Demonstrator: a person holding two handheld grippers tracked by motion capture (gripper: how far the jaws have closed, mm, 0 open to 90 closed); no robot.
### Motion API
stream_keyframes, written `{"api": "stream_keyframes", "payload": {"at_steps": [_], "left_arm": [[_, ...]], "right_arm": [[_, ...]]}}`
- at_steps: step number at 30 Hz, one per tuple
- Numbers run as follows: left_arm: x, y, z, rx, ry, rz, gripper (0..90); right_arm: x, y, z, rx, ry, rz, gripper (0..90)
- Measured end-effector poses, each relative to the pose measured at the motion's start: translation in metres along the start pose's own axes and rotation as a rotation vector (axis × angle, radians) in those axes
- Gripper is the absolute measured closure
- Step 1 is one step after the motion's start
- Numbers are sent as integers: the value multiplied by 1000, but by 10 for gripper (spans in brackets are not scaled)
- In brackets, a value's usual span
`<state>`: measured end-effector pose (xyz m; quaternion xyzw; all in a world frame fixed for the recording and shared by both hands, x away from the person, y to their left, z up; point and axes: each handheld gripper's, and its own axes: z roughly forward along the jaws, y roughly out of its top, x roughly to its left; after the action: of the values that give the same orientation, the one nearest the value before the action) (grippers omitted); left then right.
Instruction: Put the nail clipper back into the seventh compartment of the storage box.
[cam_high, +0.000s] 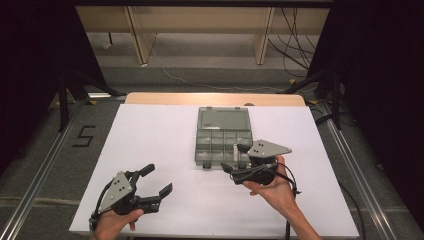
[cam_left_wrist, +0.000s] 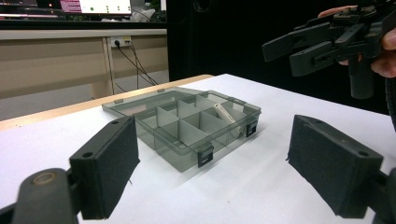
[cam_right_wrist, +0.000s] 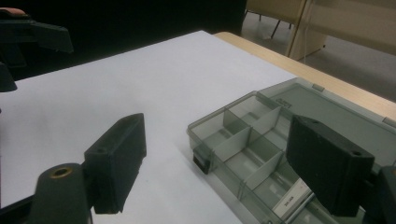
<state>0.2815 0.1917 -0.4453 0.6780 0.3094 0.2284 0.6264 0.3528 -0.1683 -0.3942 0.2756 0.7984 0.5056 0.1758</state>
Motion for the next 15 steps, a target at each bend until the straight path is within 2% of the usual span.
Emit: {"api": "stream_keyframes", "payload": {"at_steps": [4, 6, 8, 10, 15], "left_arm": [[0, 0, 0, -1, 0, -1, 157], [0, 0, 0, -2, 0, -1, 157], [0, 0, 0, -1, -1, 0, 157], [0, 0, 0, 0, -2, 1, 157], [0, 0, 0, 6, -2, 6, 157]], "right_arm": [[1, -4, -3, -17, 4, 12, 213], [2, -6, -4, -51, -9, 9, 216], [3, -8, -6, -44, -11, 23, 216], [3, -10, -8, -66, -13, 14, 214], [5, -15, -16, -73, -10, 24, 202]]}}
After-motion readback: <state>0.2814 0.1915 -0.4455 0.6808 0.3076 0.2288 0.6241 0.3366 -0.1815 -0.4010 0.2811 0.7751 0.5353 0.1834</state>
